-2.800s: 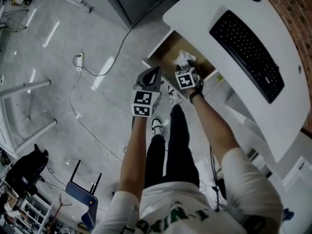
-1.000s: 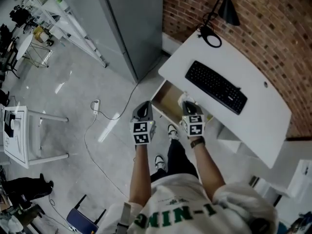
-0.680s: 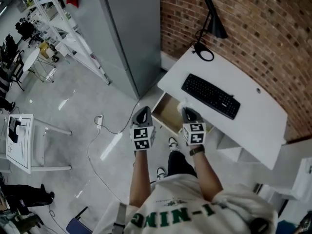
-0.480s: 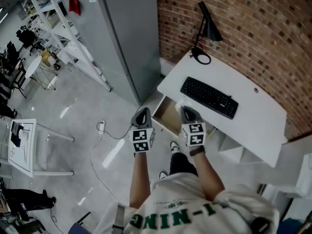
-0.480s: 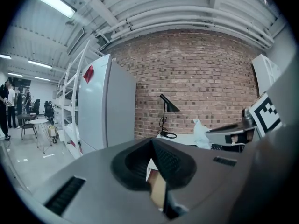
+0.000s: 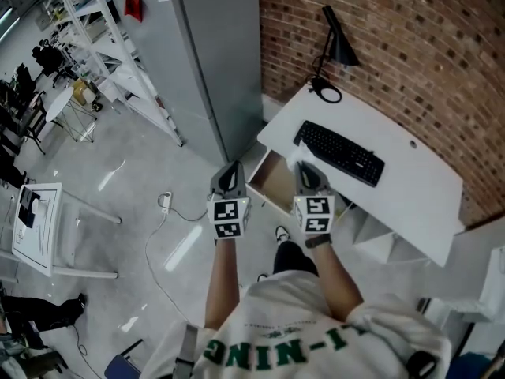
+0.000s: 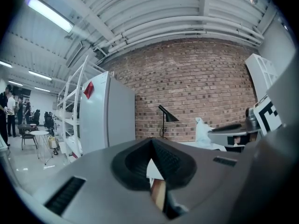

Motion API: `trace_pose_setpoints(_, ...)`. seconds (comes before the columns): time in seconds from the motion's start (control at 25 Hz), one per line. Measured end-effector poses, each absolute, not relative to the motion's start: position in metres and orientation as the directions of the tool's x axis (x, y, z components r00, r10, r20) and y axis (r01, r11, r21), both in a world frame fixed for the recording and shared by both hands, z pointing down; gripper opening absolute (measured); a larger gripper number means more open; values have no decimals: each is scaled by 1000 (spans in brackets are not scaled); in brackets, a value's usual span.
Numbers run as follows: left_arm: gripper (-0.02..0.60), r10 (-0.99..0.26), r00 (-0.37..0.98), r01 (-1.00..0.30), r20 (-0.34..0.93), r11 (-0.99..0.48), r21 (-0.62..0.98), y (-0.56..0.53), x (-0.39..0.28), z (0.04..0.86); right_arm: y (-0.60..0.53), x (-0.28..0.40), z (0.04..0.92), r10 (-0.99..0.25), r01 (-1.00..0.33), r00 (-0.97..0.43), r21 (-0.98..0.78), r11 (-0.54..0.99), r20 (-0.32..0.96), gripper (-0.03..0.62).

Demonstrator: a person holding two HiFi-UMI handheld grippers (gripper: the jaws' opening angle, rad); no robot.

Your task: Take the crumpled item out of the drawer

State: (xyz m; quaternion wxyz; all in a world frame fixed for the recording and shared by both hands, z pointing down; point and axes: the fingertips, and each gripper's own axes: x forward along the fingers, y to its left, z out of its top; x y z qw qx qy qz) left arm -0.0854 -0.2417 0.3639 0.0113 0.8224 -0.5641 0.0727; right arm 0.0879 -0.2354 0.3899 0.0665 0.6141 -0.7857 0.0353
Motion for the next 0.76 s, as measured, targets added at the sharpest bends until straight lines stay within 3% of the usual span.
trace_pose_setpoints(0.76,-2,-914,387,-919,123,-394,-33,-248,-66,376,-229,100,410,-951,-962,-257,46,268,172,17)
